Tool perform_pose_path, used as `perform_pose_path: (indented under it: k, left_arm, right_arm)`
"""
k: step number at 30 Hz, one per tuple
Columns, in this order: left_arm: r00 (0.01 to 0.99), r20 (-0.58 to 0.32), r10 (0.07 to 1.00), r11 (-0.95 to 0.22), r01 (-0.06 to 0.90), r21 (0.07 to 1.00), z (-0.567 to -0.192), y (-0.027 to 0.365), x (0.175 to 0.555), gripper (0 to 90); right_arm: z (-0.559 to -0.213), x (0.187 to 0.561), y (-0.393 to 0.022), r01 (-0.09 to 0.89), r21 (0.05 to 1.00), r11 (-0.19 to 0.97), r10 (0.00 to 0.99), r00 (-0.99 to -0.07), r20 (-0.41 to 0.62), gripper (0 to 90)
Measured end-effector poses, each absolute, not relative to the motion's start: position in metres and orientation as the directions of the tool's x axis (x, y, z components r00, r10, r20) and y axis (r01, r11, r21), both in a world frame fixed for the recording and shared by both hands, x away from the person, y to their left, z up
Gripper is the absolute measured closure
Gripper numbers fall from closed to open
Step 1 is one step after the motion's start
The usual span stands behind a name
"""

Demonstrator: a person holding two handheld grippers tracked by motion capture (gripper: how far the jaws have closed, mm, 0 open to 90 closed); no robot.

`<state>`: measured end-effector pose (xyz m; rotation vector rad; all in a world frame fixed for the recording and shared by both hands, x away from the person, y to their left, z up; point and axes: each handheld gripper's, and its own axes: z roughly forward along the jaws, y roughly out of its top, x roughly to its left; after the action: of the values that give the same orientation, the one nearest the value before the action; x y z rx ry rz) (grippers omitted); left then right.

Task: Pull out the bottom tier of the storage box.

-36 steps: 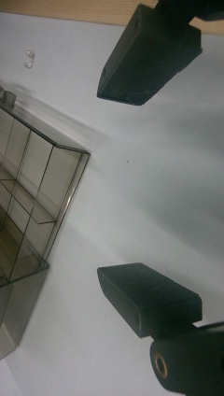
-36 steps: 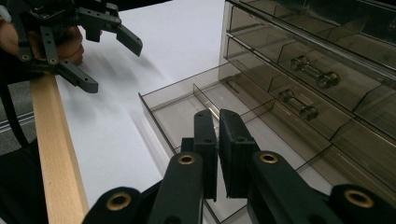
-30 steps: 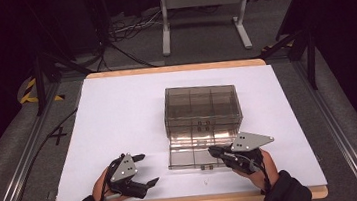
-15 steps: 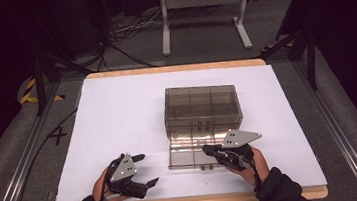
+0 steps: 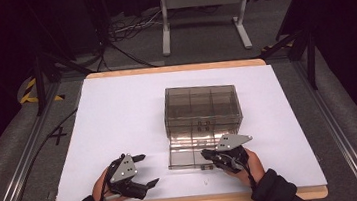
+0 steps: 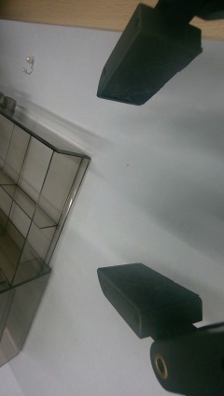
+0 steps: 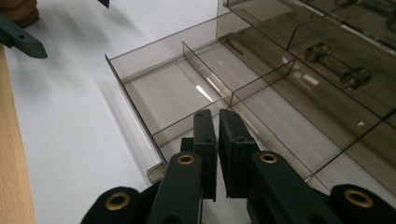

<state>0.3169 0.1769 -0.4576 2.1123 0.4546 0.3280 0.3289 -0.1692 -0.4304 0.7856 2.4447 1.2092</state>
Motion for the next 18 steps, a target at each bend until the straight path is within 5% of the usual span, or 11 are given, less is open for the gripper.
perform_pose_path:
  k: [18]
  left_arm:
    - [0.897, 0.063, 0.438, -0.510, 0.191, 0.839, -0.4575, 0.1770, 0.3167, 13.2]
  right_arm:
    - [-0.4362, 0.3308, -0.1763, 0.383, 0.780, 0.495, 0.612, -0.791, 0.000, 84.8]
